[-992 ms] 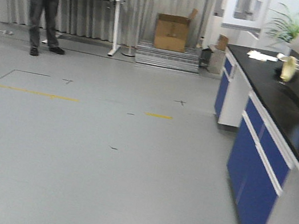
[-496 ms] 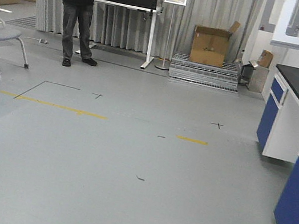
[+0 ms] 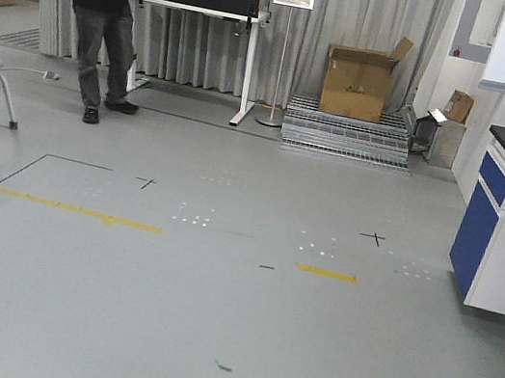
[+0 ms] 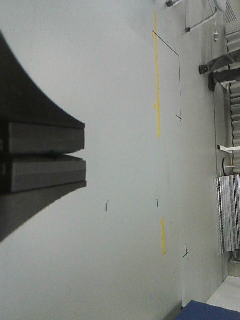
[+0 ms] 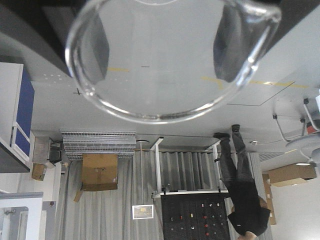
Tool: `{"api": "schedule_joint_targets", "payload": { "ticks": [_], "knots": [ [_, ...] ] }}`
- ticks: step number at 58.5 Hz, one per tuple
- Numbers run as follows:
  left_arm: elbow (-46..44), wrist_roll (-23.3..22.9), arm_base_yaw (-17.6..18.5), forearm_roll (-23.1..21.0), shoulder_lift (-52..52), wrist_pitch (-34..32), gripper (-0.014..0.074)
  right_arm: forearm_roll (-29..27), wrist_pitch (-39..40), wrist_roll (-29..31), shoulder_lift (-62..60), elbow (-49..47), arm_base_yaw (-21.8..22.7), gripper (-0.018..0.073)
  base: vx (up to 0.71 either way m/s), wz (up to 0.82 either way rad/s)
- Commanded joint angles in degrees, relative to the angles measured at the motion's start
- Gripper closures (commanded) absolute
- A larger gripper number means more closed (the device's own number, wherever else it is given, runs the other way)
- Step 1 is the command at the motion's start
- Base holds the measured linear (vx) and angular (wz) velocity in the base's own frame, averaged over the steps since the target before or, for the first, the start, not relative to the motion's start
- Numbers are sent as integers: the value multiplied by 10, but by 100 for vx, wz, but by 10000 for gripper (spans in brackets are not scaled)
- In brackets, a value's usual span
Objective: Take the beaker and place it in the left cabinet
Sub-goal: 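Drive the base across the room toward the white cabinet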
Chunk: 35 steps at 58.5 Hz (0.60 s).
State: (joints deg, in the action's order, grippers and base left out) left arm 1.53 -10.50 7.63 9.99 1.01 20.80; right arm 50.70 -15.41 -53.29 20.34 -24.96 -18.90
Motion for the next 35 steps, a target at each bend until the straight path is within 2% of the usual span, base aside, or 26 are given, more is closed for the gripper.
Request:
{"api": "schedule_joint_targets", "payload": {
  "ticks": [1,35],
  "knots": [
    [-7,-2,-1,0,6,-43,593,12,31,5,3,-17,2,563,73,-9],
    [-7,-2,-1,0,6,-43,593,12,31,5,3,-17,2,563,77,-4]
  ]
}}
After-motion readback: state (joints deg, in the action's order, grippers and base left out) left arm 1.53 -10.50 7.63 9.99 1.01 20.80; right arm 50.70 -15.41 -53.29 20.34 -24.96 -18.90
